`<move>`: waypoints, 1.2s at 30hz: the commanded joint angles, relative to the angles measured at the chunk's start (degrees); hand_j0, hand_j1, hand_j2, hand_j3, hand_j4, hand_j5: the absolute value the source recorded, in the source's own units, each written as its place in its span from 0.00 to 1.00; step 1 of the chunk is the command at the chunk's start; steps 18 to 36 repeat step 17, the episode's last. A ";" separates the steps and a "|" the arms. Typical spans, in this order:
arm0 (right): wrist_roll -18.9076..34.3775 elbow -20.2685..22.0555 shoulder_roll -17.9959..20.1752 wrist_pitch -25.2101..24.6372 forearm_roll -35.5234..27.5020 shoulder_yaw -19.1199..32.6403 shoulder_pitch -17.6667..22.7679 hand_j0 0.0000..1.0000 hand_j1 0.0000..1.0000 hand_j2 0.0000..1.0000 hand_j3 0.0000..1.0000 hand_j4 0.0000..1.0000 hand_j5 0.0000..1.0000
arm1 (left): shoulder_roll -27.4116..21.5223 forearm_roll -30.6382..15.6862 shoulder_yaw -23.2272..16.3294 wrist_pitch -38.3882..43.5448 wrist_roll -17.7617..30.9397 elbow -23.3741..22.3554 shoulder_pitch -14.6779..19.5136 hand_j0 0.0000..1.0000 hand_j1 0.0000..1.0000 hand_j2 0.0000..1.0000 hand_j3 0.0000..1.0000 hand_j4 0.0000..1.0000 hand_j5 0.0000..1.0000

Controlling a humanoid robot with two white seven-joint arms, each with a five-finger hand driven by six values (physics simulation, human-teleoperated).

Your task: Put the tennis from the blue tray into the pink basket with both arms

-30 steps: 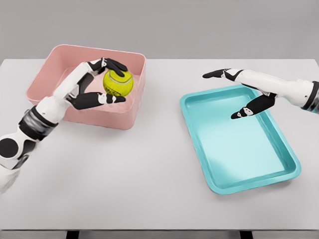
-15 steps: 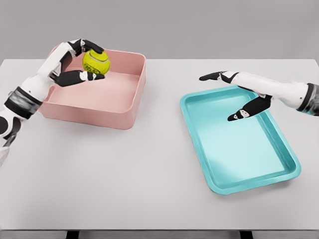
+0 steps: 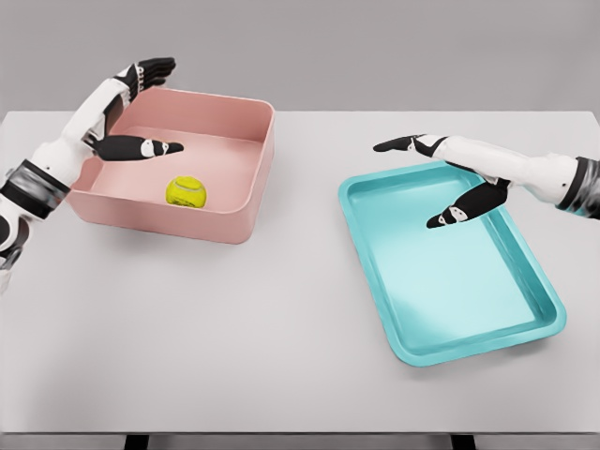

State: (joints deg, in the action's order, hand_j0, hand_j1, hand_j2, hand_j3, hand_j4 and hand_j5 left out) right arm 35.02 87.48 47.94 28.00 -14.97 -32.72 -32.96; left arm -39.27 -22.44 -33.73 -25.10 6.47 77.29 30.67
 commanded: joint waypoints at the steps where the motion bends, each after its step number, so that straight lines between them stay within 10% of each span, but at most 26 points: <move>1: -0.02 -0.03 0.05 -0.13 -0.41 0.02 0.00 1.00 1.00 1.00 1.00 1.00 1.00 | -0.45 -0.33 -0.20 -3.02 0.04 1.90 -0.09 1.00 1.00 1.00 1.00 1.00 1.00; 7: -0.02 -0.03 0.05 -0.13 -0.41 0.02 0.09 1.00 1.00 1.00 1.00 1.00 1.00 | -14.86 -0.42 -0.90 -9.90 0.65 16.84 -5.45 1.00 1.00 1.00 1.00 1.00 1.00; 13: -0.02 -0.12 0.05 -0.13 -0.41 0.02 0.09 1.00 1.00 1.00 1.00 1.00 1.00 | -21.98 -0.59 -0.11 -9.90 0.56 17.81 -12.03 1.00 1.00 1.00 1.00 1.00 1.00; 36: -0.02 -0.12 0.14 -0.13 -0.41 0.02 0.09 1.00 1.00 1.00 1.00 1.00 1.00 | -22.78 -0.24 -0.11 -9.90 0.74 17.72 -14.94 1.00 1.00 1.00 1.00 1.00 1.00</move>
